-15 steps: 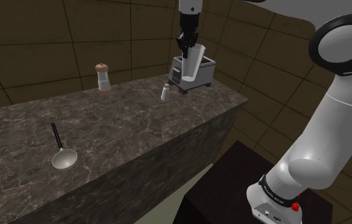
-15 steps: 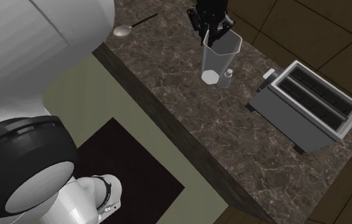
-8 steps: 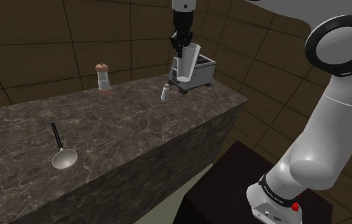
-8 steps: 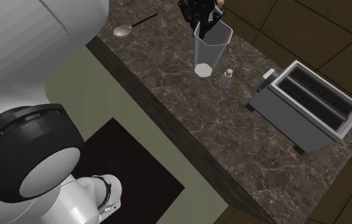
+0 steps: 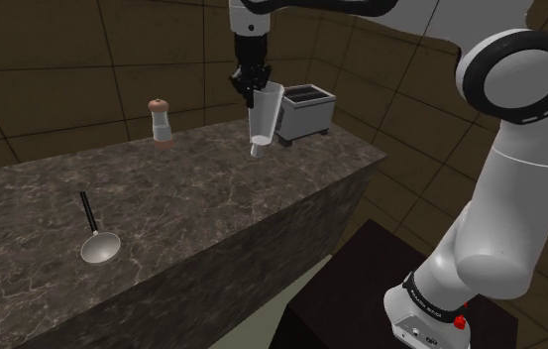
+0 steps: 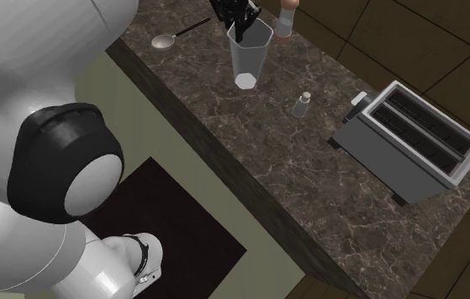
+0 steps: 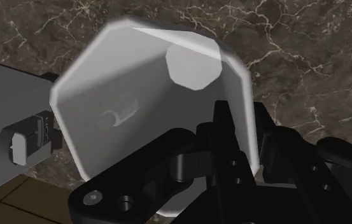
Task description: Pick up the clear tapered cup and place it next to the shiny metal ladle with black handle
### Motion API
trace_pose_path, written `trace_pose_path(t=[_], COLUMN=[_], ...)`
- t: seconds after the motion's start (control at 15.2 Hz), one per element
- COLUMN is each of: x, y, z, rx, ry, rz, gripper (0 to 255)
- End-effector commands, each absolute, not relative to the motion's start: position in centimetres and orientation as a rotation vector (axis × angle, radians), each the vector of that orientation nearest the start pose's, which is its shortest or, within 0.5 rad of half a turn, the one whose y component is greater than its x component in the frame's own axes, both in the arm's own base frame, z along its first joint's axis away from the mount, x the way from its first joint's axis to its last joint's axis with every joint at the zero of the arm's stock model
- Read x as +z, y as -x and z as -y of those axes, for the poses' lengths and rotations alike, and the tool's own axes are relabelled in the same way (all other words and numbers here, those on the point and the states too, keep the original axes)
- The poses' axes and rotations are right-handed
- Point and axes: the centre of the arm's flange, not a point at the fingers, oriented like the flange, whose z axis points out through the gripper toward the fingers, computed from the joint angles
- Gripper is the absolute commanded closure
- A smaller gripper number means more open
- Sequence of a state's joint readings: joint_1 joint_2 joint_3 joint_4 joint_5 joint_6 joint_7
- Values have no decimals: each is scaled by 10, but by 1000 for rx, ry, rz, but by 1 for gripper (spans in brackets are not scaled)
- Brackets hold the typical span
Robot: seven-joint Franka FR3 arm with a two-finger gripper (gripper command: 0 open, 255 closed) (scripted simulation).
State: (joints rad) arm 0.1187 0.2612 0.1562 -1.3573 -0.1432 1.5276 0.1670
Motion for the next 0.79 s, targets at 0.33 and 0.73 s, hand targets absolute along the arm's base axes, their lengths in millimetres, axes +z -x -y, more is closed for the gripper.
trace_pose_path(t=[0.33, 0.73], x=[537, 509], y=[-616, -622], z=[-228, -302], rx=[102, 102], ry=[3255, 3255], rz=[168, 168], gripper=[255, 255])
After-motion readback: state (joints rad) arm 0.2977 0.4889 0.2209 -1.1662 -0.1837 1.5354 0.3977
